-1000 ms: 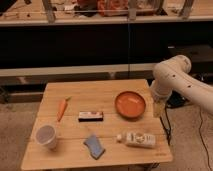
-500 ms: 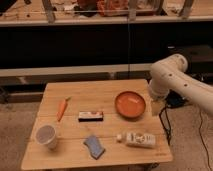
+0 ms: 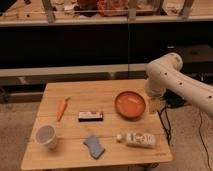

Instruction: Place the eraser in the ceramic cup

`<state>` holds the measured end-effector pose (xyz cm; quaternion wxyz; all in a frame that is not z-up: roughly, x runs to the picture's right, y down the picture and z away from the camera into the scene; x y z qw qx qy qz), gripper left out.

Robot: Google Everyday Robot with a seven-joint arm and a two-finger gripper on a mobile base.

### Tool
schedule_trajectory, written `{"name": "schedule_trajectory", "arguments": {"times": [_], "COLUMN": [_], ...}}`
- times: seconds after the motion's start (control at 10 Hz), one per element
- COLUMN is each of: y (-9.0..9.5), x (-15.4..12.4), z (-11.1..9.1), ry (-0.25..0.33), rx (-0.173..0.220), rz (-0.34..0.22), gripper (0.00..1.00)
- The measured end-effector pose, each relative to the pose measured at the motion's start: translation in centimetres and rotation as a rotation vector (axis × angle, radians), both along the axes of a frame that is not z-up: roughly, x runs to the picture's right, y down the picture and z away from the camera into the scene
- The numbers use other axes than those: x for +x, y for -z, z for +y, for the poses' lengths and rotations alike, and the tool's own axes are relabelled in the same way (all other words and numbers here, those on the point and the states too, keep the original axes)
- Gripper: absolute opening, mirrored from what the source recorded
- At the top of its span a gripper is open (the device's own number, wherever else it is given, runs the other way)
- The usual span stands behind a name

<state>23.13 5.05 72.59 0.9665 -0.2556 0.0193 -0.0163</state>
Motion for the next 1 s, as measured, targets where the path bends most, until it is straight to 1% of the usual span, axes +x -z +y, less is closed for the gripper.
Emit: {"name": "schedule_trajectory", "arguments": {"times": [1.0], "y": [-1.7], "x": [-2.1], "z": [-1.4], "ry": [0.023], "rx": [0.030], "rz": [-0.006], "gripper": [0.80]}}
